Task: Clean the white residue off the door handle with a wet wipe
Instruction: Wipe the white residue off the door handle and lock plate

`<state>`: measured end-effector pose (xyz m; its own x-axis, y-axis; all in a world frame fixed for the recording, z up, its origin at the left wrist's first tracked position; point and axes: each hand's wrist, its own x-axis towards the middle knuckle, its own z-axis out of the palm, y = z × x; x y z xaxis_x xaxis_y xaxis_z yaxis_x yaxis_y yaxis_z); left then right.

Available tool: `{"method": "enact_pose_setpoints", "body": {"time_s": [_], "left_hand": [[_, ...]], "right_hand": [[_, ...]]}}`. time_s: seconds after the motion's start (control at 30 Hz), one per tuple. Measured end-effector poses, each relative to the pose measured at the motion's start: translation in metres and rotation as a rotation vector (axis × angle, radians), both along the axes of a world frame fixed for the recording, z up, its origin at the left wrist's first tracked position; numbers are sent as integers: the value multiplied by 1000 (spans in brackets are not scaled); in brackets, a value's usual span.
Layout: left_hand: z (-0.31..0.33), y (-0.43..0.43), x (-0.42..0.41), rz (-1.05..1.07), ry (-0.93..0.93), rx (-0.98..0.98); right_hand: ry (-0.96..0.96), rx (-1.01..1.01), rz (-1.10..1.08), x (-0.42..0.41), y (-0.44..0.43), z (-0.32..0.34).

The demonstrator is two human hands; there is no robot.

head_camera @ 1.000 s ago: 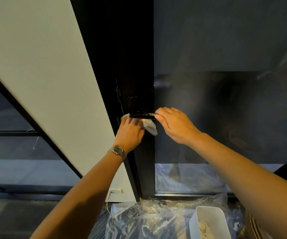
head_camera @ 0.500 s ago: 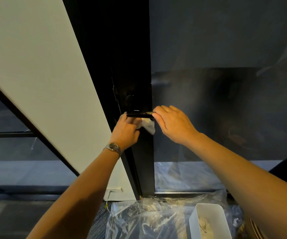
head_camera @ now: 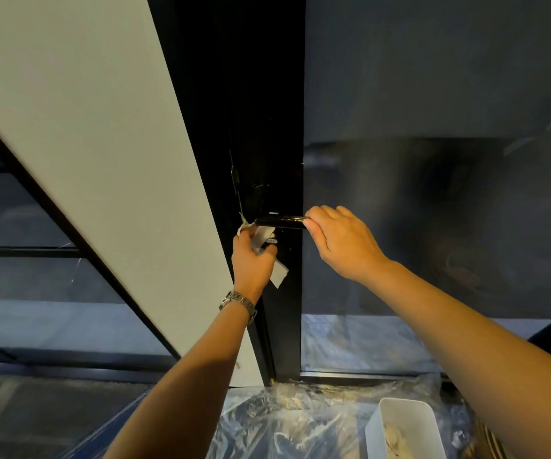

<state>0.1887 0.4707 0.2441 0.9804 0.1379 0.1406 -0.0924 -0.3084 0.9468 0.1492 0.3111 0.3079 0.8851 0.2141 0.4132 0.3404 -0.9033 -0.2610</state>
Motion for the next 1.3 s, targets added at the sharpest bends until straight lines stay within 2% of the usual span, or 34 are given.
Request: {"method": "enact_pose_setpoints", "body": {"time_s": [0.07, 0.1, 0.2, 0.3, 0.43, 0.57, 0.63, 0.7, 0.8, 0.9, 0.97, 1.1, 1.17, 1.3], "left_hand": [[3, -6, 4, 69, 39, -109], [5, -11, 1, 97, 24, -94], [3, -23, -9, 47, -142, 183], [-4, -15, -5, -39, -232, 414], [0, -7, 0, 23, -260, 486], [5, -6, 0, -170, -350, 690], [8, -1, 6, -90, -307, 658], [9, -2, 4, 17, -261, 542], [4, -1, 1, -94, -276, 663], [4, 3, 7, -94, -253, 654], [5, -5, 4, -31, -245, 564], [3, -9, -1, -75, -257, 595], [5, -5, 2, -11, -223, 497], [7, -11, -5, 206, -20, 96]], "right_hand": [[-3, -4, -4, 0, 0, 0], [-3, -4, -5, 0, 0, 0], [0, 5, -9, 0, 1, 1], [17, 6, -15, 0, 1, 1], [8, 17, -13, 0, 1, 0], [6, 12, -10, 1, 1, 0], [3, 15, -9, 1, 1, 1], [0, 16, -7, 1, 1, 1], [4, 14, -2, 1, 2, 0], [8, 19, -7, 1, 1, 0], [8, 23, -12, 1, 2, 0], [22, 19, -10, -1, 3, 2], [28, 23, -7, -1, 3, 2], [34, 34, 0, -2, 2, 2]]}}
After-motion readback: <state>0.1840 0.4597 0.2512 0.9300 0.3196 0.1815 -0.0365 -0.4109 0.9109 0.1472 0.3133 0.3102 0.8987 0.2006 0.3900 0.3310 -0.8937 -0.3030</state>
